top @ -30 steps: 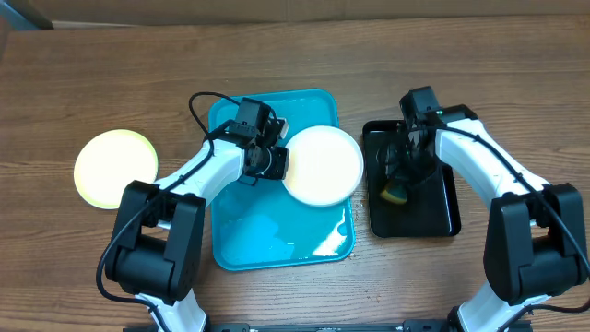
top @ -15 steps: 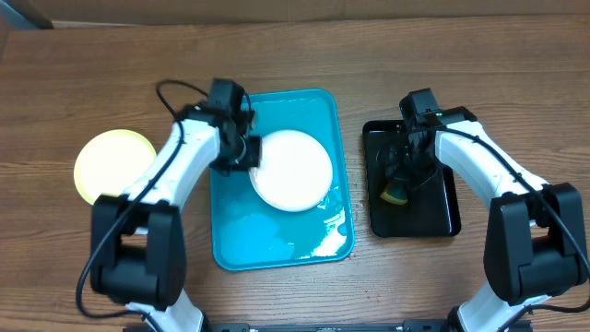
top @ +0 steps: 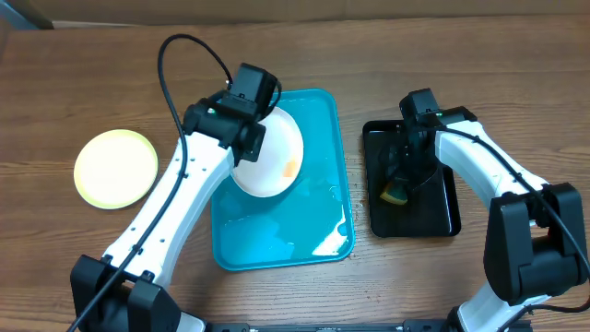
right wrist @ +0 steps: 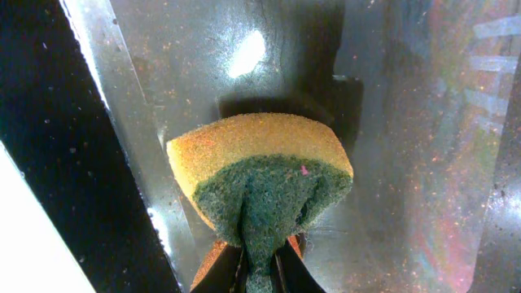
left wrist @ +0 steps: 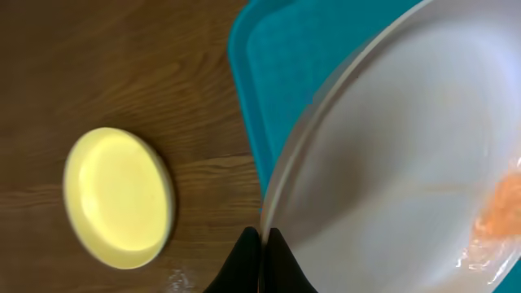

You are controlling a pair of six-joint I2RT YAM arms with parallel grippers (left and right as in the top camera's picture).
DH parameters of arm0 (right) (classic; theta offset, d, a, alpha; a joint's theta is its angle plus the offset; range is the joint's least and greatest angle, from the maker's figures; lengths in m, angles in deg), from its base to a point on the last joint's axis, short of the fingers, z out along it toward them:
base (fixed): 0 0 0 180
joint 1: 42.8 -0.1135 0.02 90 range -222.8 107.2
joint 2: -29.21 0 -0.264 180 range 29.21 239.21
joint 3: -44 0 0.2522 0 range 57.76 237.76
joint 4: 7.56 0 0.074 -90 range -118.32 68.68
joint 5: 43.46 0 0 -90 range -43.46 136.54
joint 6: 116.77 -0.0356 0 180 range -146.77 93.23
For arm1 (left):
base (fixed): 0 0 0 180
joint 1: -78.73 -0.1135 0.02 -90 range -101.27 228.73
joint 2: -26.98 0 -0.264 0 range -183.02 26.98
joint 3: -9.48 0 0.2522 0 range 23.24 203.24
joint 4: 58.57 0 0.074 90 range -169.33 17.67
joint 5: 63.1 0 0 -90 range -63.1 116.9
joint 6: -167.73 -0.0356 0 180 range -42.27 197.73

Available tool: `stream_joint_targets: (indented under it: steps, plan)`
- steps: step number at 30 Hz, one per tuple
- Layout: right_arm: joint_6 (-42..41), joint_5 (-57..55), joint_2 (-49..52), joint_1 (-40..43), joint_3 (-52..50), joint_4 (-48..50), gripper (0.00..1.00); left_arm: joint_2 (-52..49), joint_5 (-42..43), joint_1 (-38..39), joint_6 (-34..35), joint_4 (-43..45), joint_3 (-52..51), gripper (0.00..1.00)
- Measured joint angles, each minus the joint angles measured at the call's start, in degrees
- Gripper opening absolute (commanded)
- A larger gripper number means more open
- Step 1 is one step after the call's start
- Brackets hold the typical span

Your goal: Clean dirty plates on tray and stack at the side

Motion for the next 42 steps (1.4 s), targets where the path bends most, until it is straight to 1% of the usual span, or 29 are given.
stream_joint_targets:
  steps: [3,6,10,15,18,19,20,22,27,33,37,42]
  plan:
    - [0.04,0.0,0.0,0.0,0.0,0.0,0.09,0.0,-5.29,1.81,0.2,-0.55,0.0,0.04]
    - [0.02,0.02,0.0,0.0,0.0,0.02,0.09,0.0,-8.55,3.45,0.22,-0.55,0.0,0.04]
    - [0.0,0.02,0.0,0.0,0.0,0.2,0.09,0.0,-11.02,5.11,0.63,-0.63,0.0,0.04]
    - [0.02,0.02,0.0,0.0,0.0,0.07,0.09,0.0,-11.74,5.18,1.88,-0.72,0.0,0.05]
    - [0.02,0.02,0.0,0.0,0.0,0.04,0.08,0.0,-8.46,5.18,2.23,-0.74,0.0,0.04]
    - [0.02,0.02,0.0,0.0,0.0,0.02,0.08,0.0,-6.25,5.16,2.36,-0.63,-0.11,0.04]
    - [0.02,0.02,0.0,0.0,0.0,0.02,0.04,0.0,-4.2,5.11,2.4,-0.44,-0.37,0.04]
    - [-0.02,0.02,0.0,0.0,0.0,0.04,0.04,0.0,0.39,4.85,2.62,0.76,-1.7,0.04]
    - [0.61,0.17,0.0,0.0,0.07,-0.63,0.04,0.0,8.41,2.21,3.17,5.01,-9.64,0.04]
    - [3.08,1.49,-1.36,-0.52,0.87,-1.01,0.04,-0.11,13.22,-2.43,3.32,11.93,-17.92,0.04]
    - [6.01,4.66,-4.2,-3.23,1.09,-1.18,0.04,-0.17,15.89,-4.26,3.48,16.37,-21.29,0.09]
    - [6.95,7.37,-5.49,-8.7,1.77,-1.29,0.04,-0.22,17.49,-4.48,3.45,20.06,-24.26,0.14]
